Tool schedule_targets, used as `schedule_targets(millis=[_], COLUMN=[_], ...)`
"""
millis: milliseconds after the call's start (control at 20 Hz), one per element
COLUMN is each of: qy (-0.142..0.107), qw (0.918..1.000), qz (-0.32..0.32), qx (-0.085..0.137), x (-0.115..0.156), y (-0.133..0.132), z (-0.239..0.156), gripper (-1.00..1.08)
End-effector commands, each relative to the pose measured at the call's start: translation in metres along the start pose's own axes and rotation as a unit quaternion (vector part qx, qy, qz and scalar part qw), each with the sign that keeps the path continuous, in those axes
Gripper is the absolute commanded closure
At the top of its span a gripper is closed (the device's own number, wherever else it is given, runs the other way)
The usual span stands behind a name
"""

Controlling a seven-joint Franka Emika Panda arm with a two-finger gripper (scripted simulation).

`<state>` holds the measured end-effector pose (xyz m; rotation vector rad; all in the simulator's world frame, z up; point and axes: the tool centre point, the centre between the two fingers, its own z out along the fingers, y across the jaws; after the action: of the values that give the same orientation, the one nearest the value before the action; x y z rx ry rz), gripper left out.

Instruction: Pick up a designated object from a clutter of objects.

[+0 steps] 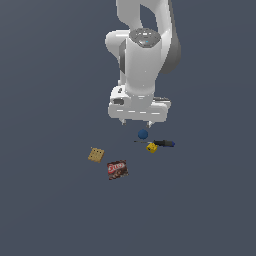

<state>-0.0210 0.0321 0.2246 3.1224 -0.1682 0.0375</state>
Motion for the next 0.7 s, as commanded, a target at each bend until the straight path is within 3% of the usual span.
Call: schedule_targets(millis=[0, 650], qy=[-0.002, -0.01], qw=[0.9999, 0.9966], qz=[0.015, 0.082], qx=[0.0, 0.004], x=[-0.011, -0.077], y=[-0.008, -0.037], z=[0.024, 0.119], gripper=[-0.92, -0.92])
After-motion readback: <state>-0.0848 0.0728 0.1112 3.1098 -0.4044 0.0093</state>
